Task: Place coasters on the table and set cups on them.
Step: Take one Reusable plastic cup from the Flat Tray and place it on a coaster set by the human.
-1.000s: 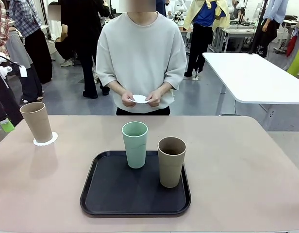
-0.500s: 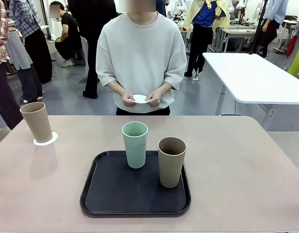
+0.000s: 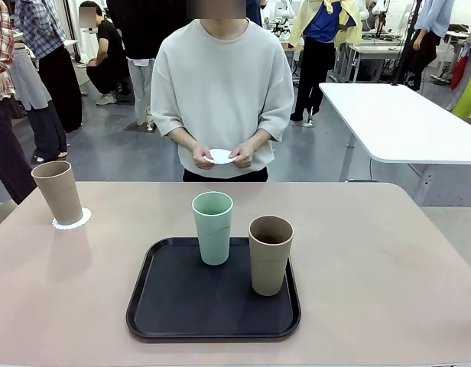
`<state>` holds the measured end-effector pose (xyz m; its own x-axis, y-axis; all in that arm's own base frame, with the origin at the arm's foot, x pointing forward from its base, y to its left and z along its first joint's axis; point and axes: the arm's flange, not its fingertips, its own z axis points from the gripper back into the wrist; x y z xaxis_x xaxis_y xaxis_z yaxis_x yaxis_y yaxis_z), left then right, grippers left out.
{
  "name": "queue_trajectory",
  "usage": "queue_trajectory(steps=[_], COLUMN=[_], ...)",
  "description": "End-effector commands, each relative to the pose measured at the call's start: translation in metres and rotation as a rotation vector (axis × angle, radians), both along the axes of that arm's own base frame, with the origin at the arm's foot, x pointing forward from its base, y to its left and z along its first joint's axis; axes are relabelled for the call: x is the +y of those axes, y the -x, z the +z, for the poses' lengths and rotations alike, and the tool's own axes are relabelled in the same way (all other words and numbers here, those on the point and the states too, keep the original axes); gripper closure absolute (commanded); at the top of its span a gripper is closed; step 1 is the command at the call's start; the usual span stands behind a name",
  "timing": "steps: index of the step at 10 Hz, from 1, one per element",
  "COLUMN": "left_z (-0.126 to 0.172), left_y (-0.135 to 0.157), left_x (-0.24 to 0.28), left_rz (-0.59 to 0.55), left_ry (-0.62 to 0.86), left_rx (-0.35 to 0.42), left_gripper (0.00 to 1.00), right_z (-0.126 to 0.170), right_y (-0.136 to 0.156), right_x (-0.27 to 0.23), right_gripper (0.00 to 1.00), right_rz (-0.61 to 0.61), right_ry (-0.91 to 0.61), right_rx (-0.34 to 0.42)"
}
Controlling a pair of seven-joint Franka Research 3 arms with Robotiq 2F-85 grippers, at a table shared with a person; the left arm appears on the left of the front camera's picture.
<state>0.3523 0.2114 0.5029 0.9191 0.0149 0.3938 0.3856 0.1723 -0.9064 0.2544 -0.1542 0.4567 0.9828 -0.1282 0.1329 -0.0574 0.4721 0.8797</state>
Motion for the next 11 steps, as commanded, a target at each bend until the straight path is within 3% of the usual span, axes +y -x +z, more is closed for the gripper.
queue_trajectory(steps=[1, 7, 11], left_z=[-0.004, -0.024, -0.036], left_y=[-0.025, -0.055, -0.055], left_x=[0.001, 0.033, 0.03], left_rz=[0.063, 0.041, 0.062], left_ry=[-0.096, -0.159, -0.165], left_rx=[0.037, 0.211, 0.202], left_gripper=[0.0, 0.0, 0.0], right_z=[0.0, 0.0, 0.0], right_y=[0.0, 0.0, 0.0], right_x=[0.0, 0.0, 0.0], right_gripper=[0.0, 0.0, 0.0], right_rz=[0.005, 0.005, 0.005], right_ry=[-0.014, -0.014, -0.014], right_rx=[-0.01, -0.01, -0.01])
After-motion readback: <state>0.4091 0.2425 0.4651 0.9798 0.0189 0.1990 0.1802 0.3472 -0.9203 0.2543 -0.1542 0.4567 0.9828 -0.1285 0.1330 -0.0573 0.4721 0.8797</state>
